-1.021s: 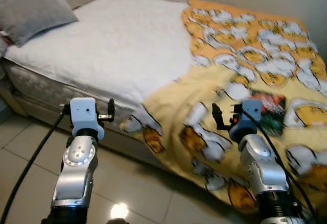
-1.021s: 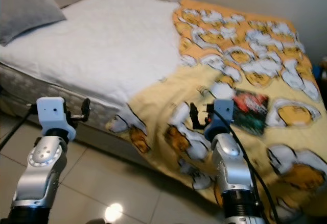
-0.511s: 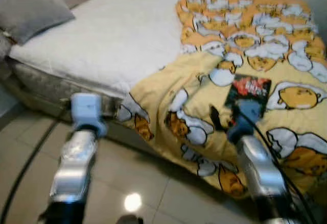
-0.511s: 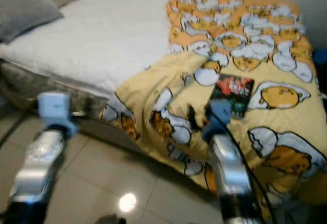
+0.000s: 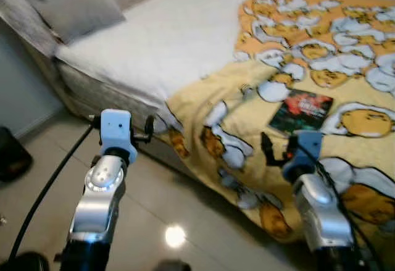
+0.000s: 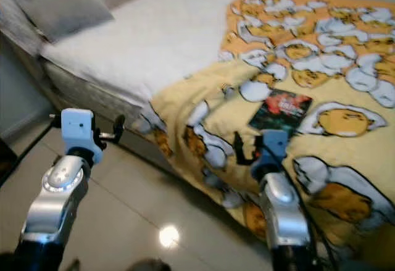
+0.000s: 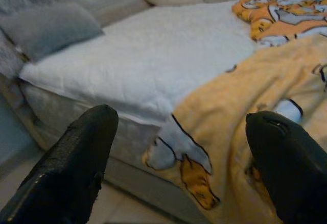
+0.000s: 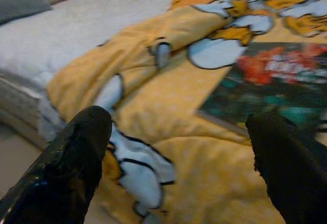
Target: Clean up the room
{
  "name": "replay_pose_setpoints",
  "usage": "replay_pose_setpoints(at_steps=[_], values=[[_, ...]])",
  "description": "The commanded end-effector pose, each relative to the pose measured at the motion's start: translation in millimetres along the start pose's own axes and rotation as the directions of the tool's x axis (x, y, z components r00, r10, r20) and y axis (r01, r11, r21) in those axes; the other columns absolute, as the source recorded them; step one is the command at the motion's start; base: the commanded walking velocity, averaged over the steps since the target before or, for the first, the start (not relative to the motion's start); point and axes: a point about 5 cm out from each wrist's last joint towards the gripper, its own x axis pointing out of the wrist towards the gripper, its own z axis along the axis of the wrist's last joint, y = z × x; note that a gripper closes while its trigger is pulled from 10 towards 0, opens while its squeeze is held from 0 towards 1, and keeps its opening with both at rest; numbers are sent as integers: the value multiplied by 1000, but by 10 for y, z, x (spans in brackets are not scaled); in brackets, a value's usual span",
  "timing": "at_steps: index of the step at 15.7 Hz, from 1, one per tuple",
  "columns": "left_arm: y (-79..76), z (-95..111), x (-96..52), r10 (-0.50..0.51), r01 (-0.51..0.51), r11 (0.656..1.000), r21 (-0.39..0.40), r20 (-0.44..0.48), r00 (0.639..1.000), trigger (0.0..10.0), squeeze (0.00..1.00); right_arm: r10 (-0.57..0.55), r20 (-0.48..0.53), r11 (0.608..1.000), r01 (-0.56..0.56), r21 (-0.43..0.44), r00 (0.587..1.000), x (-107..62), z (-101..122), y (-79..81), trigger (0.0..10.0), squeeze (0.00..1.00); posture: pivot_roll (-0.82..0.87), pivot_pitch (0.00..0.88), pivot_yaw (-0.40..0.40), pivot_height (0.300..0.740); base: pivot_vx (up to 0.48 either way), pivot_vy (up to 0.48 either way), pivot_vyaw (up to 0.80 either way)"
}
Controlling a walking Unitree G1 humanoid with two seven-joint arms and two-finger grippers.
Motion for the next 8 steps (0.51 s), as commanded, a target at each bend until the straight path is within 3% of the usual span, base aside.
replay_pose_setpoints(at_steps=[1, 3, 5, 6, 8], values=[[27, -103, -43, 21, -22, 1000, -5, -35, 999, 10000, 925, 9, 4, 1000, -9, 15, 1000, -11, 17, 41, 10000, 0, 66, 35, 57, 740, 0, -281, 0], [-13, -185, -96, 5, -5, 1000, 2, -53, 999, 10000, 918, 29, -5, 999, -29, -23, 1000, -18, 14, 43, 10000, 0, 59, 39, 54, 740, 0, -259, 0], [-69, -157, -103, -20, 20, 1000, -13, -30, 999, 10000, 886, 21, -9, 1000, -21, -11, 1000, -31, 4, 35, 10000, 0, 56, 43, 50, 740, 0, 0, 0], [-104, -108, -95, -41, 41, 999, -12, 0, 999, 10000, 820, -11, -36, 1000, 10, -17, 999, -37, -30, 3, 10000, 0, 56, 45, 48, 740, 0, 0, 0], [-114, -131, -93, -54, 54, 998, 10, -5, 999, 10000, 820, -26, -45, 998, 23, -52, 999, -35, -39, -12, 10000, 0, 49, 49, 53, 740, 0, 0, 0]])
